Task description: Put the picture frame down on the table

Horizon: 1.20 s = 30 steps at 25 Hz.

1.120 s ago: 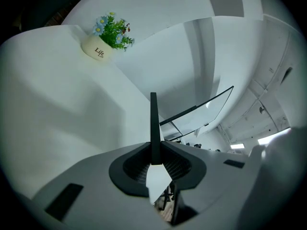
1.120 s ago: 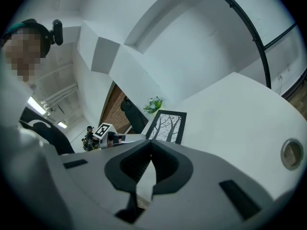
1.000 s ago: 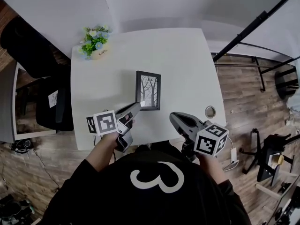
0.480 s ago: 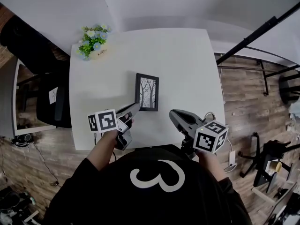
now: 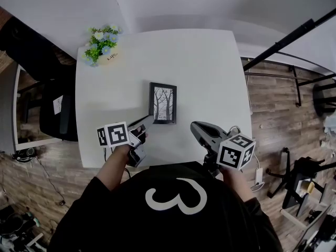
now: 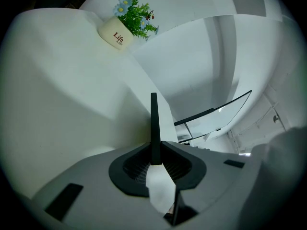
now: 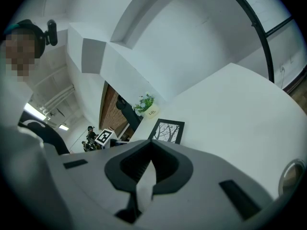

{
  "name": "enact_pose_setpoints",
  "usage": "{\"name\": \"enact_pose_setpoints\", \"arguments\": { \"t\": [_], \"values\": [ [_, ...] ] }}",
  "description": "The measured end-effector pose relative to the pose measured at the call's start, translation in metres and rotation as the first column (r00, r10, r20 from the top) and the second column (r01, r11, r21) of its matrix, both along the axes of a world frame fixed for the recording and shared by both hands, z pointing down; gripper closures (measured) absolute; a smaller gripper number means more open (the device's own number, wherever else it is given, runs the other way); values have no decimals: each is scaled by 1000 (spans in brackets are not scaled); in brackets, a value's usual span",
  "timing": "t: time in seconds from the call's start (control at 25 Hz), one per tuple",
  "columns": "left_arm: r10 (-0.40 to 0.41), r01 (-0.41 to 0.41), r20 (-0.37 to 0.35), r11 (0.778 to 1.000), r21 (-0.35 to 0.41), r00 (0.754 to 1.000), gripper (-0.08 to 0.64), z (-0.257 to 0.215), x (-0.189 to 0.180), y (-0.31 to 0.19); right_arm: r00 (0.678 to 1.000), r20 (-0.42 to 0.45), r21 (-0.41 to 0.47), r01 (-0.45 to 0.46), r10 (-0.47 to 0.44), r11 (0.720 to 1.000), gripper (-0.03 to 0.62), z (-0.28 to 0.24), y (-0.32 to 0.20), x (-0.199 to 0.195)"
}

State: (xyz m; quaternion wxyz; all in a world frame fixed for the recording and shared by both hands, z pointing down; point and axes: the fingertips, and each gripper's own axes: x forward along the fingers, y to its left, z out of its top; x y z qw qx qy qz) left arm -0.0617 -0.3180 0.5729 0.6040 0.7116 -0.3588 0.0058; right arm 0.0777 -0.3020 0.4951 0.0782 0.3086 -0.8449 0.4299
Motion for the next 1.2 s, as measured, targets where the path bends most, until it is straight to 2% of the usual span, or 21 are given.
{"name": "enact_pose_setpoints", "arguments": {
  "t": [0.16, 0.76, 1.2],
  "values": [
    [3, -3, 14, 1000, -9, 1000, 478, 7, -3, 0, 1000, 4, -5, -14, 14, 1000, 569, 2, -1, 2],
    [-15, 25, 160, 998, -59, 987, 468, 33, -18, -1, 1000, 0, -14, -22, 22, 1000, 569, 0, 3, 7],
    [-2, 11, 201, 999, -44, 980, 373, 31, -20, -1, 998, 8, -7, -56, 56, 998, 569, -4, 15, 8]
  ]
}}
